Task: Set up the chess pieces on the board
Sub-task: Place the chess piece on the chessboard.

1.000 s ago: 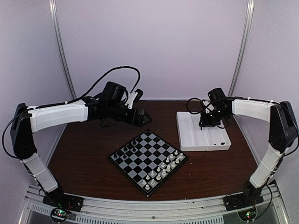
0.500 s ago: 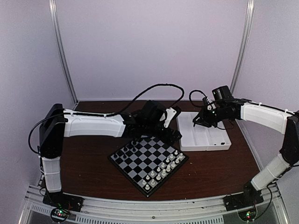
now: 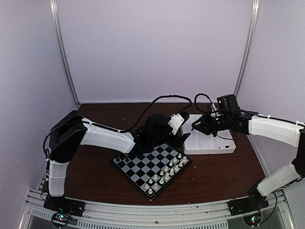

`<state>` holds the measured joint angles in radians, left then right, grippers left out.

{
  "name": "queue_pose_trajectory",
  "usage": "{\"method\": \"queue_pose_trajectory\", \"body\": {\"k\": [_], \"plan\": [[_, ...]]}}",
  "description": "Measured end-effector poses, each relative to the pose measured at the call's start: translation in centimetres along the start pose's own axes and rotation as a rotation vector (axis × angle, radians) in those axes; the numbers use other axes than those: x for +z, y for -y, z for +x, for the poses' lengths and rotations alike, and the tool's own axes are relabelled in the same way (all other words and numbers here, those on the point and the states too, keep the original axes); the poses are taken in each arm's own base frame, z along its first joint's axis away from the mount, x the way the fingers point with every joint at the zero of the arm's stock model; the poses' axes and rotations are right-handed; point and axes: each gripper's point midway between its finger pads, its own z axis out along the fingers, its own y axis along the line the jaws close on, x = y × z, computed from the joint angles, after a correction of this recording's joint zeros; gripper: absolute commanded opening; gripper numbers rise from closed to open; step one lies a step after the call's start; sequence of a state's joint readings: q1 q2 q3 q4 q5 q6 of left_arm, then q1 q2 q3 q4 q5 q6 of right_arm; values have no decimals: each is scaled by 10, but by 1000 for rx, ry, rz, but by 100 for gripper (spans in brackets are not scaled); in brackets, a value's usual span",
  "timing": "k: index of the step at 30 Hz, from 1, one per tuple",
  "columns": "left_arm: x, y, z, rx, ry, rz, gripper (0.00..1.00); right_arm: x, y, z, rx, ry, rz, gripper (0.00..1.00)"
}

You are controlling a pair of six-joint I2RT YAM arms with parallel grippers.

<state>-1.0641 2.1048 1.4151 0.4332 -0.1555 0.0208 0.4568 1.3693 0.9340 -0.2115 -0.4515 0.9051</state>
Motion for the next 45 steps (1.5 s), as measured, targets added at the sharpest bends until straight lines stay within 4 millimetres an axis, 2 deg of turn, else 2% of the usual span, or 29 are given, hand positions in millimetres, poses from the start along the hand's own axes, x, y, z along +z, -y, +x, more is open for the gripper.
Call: {"method": "queue_pose_trajectory", "body": {"k": [3, 10, 15, 23, 30, 33, 41, 45], "plan": [[-2, 3, -3, 33, 62, 10, 80, 2, -3, 7, 24, -4, -16, 18], [-5, 11, -19, 71, 149, 48, 67, 4, -4, 14, 59, -10, -31, 18], [-4, 17, -17, 95, 152, 73, 48, 5, -7, 15, 69, -5, -48, 18], [-1, 23, -9, 136, 140, 95, 44, 5, -13, 12, 93, 3, -77, 18], [0, 28, -7, 190, 141, 103, 43, 10, -12, 16, 117, -25, -83, 18], [0, 30, -10, 206, 147, 103, 38, 12, -9, 21, 125, -41, -80, 18], [0, 29, -12, 227, 146, 97, 19, 14, -5, 25, 147, -49, -76, 18], [1, 26, -10, 233, 136, 86, 19, 14, -4, 22, 161, -42, -78, 18]]}}
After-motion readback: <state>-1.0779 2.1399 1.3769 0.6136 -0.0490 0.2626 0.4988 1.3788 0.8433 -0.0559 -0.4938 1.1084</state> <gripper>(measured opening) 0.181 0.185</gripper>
